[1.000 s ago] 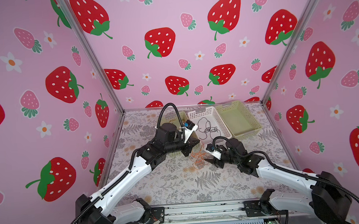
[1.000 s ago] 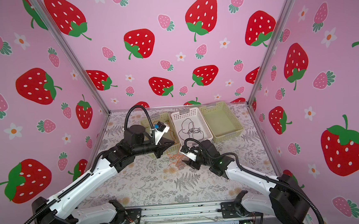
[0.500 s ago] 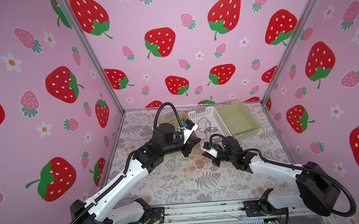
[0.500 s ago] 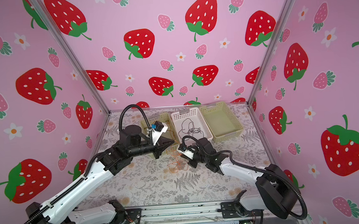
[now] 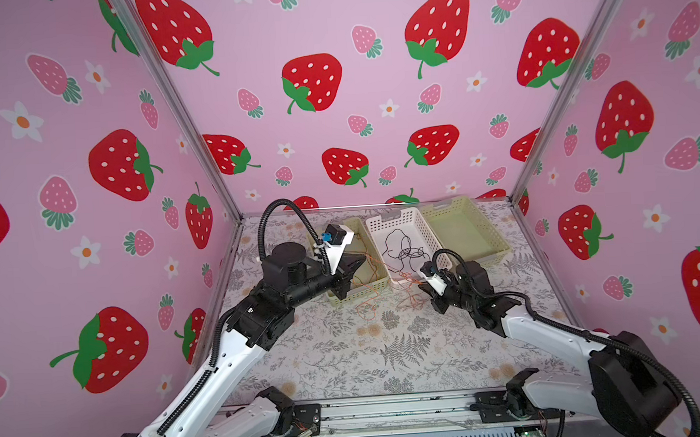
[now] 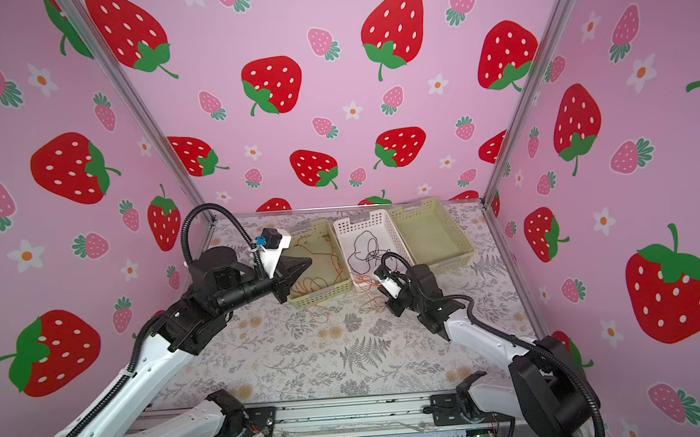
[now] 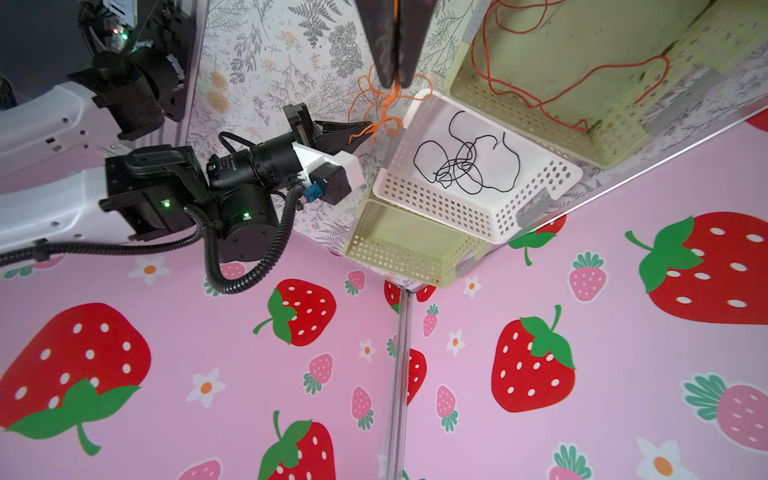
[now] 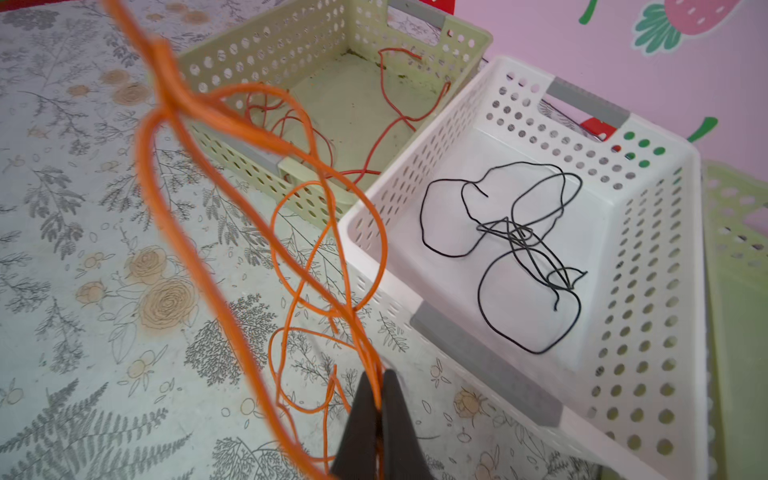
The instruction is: Untangle the cables
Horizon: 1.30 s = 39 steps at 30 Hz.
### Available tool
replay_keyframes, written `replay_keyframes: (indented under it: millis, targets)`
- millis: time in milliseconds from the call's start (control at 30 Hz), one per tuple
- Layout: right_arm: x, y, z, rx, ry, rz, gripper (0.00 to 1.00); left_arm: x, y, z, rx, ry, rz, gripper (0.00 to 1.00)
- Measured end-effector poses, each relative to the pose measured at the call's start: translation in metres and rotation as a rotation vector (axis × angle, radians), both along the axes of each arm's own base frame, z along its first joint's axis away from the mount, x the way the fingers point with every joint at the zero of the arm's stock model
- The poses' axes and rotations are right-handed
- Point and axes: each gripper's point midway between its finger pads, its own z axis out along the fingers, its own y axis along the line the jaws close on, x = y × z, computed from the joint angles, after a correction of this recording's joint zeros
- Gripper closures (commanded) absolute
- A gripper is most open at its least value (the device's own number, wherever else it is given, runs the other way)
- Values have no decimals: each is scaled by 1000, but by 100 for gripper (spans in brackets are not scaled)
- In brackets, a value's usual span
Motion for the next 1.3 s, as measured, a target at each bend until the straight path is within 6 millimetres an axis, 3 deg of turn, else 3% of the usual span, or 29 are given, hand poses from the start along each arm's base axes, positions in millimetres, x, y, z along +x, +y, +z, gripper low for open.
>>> replay_keyframes:
  millis: [233,633,800,1100,1300]
  targets:
    - [4,-13,-32,-73,104,-66,100,2,30,-2,-10,8,85,100]
    - [17,-10,-18,-53,87,-78,100,4,65,-16,0,72,170,100]
    - [3,-3,-28,-50,151,-6,91,1,60,-15,-26,90,129,100]
    - [-16,6,-74,-154,300,61,68,2,39,-19,-59,122,53,100]
    - [-25,18,-81,-178,321,102,53,-4,26,-18,-61,118,13,100]
